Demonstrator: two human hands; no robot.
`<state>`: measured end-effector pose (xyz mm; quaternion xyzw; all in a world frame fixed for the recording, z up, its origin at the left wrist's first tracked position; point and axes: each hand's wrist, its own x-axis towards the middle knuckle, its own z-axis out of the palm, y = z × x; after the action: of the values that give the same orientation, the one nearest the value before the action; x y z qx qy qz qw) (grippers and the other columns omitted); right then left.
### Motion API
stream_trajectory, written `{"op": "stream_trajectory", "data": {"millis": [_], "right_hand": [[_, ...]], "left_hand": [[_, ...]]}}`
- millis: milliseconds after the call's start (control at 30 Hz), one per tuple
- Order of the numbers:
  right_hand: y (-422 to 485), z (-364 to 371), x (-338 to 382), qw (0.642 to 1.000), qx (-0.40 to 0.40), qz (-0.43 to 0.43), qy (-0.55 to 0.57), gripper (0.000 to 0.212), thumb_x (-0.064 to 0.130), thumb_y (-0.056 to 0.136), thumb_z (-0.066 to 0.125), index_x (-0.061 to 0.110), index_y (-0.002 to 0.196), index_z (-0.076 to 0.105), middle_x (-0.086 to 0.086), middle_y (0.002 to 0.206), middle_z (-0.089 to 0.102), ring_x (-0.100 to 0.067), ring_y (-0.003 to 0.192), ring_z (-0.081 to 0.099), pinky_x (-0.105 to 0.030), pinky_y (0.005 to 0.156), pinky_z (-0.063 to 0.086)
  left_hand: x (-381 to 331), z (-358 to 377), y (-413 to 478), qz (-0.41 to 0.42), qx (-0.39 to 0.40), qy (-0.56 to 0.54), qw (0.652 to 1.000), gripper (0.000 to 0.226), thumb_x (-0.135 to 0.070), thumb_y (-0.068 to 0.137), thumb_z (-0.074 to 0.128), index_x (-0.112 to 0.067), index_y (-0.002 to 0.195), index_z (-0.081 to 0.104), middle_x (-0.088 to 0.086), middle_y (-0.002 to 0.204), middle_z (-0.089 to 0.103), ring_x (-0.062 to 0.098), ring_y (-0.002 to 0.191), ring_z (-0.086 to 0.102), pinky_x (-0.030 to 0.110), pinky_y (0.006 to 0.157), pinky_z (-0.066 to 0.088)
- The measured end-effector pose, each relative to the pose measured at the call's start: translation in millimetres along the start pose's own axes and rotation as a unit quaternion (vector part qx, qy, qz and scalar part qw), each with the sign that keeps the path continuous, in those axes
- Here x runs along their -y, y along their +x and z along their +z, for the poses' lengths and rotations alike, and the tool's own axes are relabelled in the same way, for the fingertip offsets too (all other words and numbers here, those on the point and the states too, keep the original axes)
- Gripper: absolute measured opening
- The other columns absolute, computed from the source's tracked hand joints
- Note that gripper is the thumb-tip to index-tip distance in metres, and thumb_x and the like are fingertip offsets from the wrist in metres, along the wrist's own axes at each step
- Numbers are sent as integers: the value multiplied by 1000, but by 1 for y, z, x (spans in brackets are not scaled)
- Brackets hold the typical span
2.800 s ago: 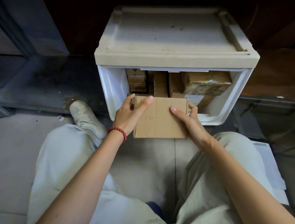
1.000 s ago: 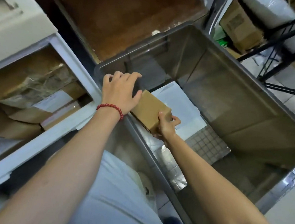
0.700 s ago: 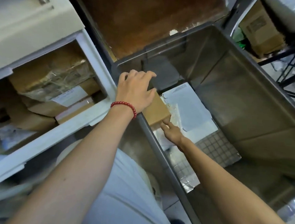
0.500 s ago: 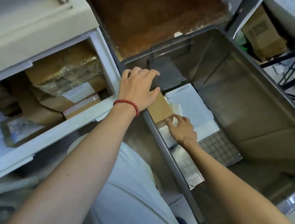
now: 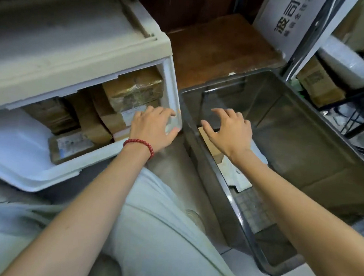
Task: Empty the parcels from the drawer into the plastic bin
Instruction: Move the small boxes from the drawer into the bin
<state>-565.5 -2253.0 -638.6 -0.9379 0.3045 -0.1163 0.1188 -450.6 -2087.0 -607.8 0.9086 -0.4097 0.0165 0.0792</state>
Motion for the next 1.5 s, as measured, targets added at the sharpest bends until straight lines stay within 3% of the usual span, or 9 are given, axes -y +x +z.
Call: {"op": "stream_trajectory", "data": {"millis": [200, 433, 567, 700, 933, 1100, 1200, 1300, 1500], "right_hand": [[-5, -27, 75, 995, -34, -93, 31, 56, 63, 91, 44, 28, 134, 52, 0, 132, 55, -24, 122, 48, -39, 96, 39], [-6, -23, 140, 991, 42, -122, 33, 76, 67, 87, 47, 27, 148, 28, -7, 144, 41, -29, 132, 38, -47, 102, 39], [-2, -9, 148, 993, 90, -76, 16, 92, 70, 84, 49, 26, 154, 8, -10, 147, 35, -30, 133, 37, -43, 92, 45], [7, 0, 154, 995, 84, -49, 19, 99, 70, 83, 51, 23, 155, 0, -10, 140, 46, -29, 113, 57, -33, 68, 43], [21, 5, 158, 997, 61, -7, 39, 104, 65, 85, 54, 15, 154, -6, -11, 109, 65, -25, 87, 63, -31, 60, 39], [29, 15, 153, 989, 60, -13, 137, 97, 64, 83, 58, 21, 153, 5, -7, 121, 62, -26, 104, 62, -35, 70, 48], [28, 16, 155, 950, 66, -23, 303, 79, 56, 81, 66, 21, 142, 30, -4, 137, 49, -20, 117, 53, -40, 93, 47], [20, 19, 158, 918, 100, -17, 384, 70, 47, 81, 71, 14, 131, 36, 0, 130, 49, -9, 111, 47, -22, 90, 38], [10, 24, 162, 887, 137, 19, 440, 98, 59, 69, 76, 19, 145, 30, 1, 130, 48, -16, 115, 54, -32, 98, 47]], "left_hand": [[52, -33, -48, -102, -26, 28, 994, 44, -50, 91, 48, -27, 129, 50, 1, 125, 59, 26, 118, 48, 40, 91, 38], [104, -51, -88, -187, -31, -7, 982, 62, -51, 90, 51, -26, 144, 32, 4, 134, 53, 31, 123, 45, 45, 94, 40], [106, -52, -83, -181, -38, 1, 983, 71, -51, 90, 51, -30, 150, 18, 7, 136, 49, 32, 121, 45, 44, 92, 41], [103, -47, -61, -155, -42, 15, 987, 74, -51, 91, 49, -35, 151, 7, 8, 135, 48, 31, 117, 48, 43, 87, 42], [107, -30, -43, -133, -58, 88, 986, 71, -57, 92, 43, -40, 151, 8, 4, 142, 44, 29, 122, 46, 42, 88, 40], [121, -30, -51, -120, -83, 81, 986, 67, -53, 91, 47, -38, 149, 16, -2, 148, 41, 28, 127, 43, 43, 92, 39], [129, -31, -53, -139, -97, -22, 985, 63, -48, 90, 54, -30, 144, 26, 4, 140, 49, 29, 123, 49, 41, 91, 42], [130, -24, -52, -176, -114, -233, 950, 63, -36, 87, 66, -23, 138, 32, 9, 135, 50, 25, 123, 50, 31, 91, 42], [129, -25, -57, -239, -128, -305, 913, 95, -40, 73, 79, -20, 148, 24, 7, 142, 34, 22, 126, 45, 37, 106, 39]]}}
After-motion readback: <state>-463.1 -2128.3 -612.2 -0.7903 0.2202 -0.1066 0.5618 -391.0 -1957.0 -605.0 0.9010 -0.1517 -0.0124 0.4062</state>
